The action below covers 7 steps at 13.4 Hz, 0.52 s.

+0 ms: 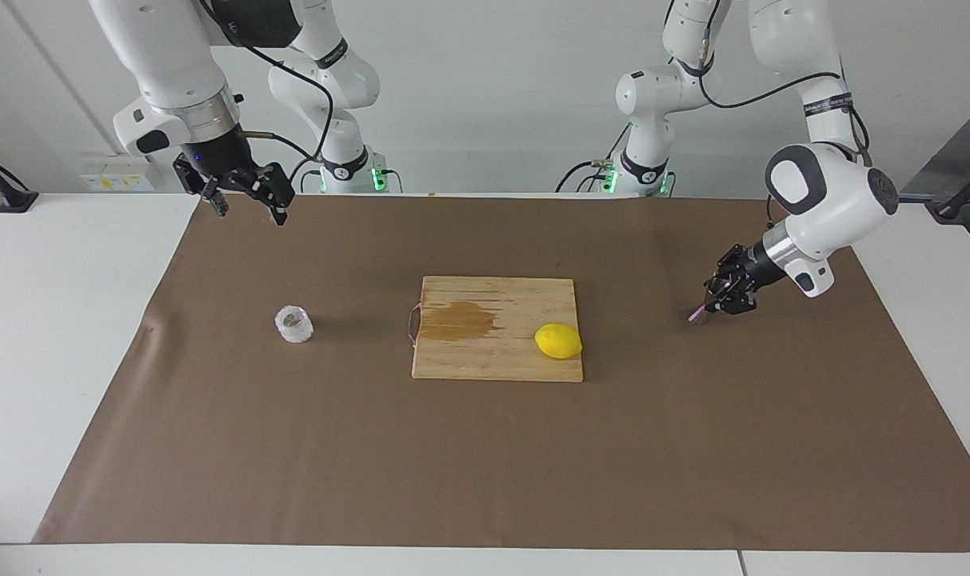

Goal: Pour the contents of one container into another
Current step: 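Lower the left gripper around the metal cup and close it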

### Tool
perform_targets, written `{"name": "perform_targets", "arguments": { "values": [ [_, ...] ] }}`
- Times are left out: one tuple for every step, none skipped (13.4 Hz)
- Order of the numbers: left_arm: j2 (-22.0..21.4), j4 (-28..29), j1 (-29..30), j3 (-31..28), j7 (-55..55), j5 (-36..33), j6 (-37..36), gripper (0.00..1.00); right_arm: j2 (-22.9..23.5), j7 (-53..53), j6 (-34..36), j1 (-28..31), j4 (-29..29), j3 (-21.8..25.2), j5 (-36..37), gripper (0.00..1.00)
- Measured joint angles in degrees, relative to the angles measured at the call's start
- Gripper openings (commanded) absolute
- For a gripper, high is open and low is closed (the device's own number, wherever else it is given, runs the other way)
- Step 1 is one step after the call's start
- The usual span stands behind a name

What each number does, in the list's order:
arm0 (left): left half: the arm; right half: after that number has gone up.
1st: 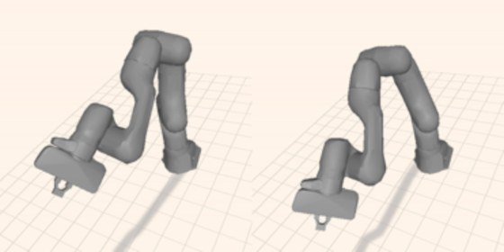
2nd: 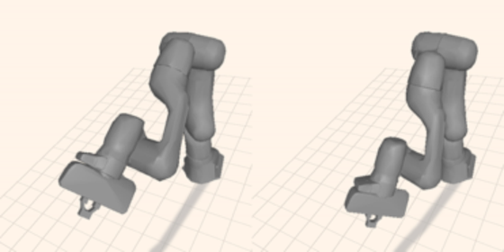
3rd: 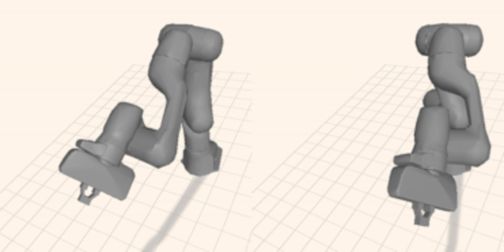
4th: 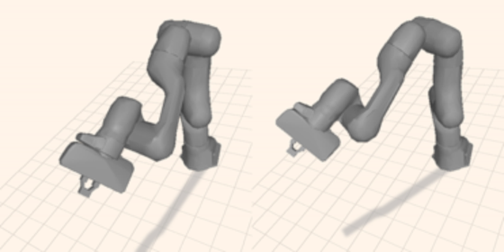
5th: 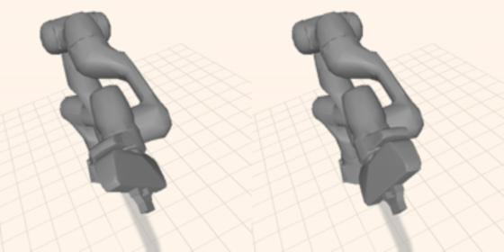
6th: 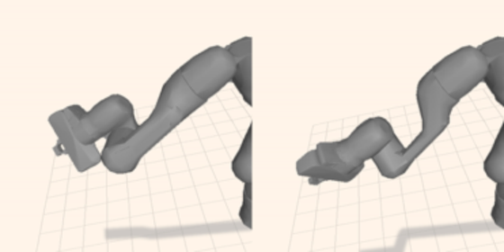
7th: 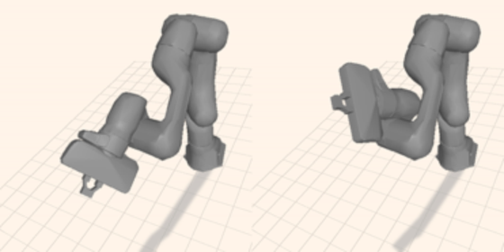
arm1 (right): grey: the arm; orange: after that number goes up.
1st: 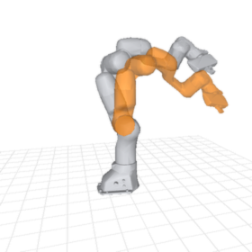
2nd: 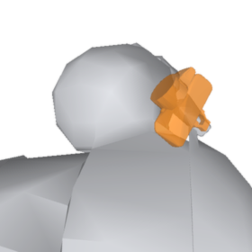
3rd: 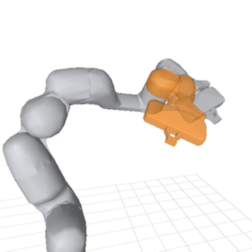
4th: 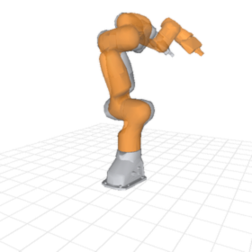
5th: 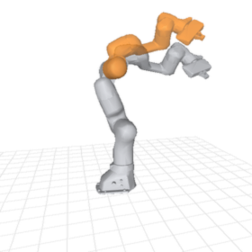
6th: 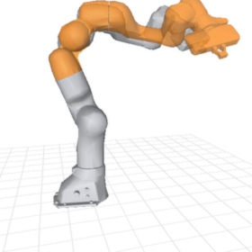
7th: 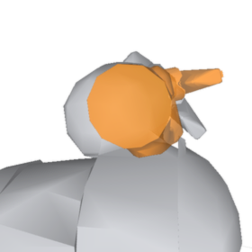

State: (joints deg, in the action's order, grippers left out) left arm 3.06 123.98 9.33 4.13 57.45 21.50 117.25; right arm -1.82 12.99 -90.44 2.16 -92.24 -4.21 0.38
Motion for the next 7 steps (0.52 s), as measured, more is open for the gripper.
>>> {"name": "perform_targets", "arguments": {
  "values": [
    [0.00,0.00,0.00,0.00,0.00,0.00,-0.01,0.45,0.00,0.00,0.00,0.00,0.00,0.00,0.00,1.00],
    [0.00,0.00,0.00,0.00,0.00,0.00,-0.02,0.37,0.00,0.00,0.00,0.00,0.00,0.00,0.00,1.00],
    [0.00,0.00,0.00,0.00,0.00,0.00,-0.06,0.29,0.00,0.00,0.00,0.00,0.00,0.00,0.00,1.00],
    [-0.01,0.00,0.00,-0.01,0.00,0.00,-0.12,0.21,0.00,0.00,0.00,0.00,0.00,0.00,0.00,1.00],
    [-0.02,-0.01,0.00,-0.02,0.00,0.01,-0.23,0.13,0.00,0.00,0.00,0.00,0.00,0.00,0.00,1.00],
    [-0.03,-0.01,0.00,-0.03,0.00,0.01,-0.29,0.00,0.00,0.00,0.00,0.00,0.00,0.00,0.00,1.00],
    [-0.04,-0.03,0.00,-0.03,0.00,0.01,-0.36,0.00,0.00,0.00,0.00,0.00,0.00,0.00,0.00,1.00]
  ]
}}
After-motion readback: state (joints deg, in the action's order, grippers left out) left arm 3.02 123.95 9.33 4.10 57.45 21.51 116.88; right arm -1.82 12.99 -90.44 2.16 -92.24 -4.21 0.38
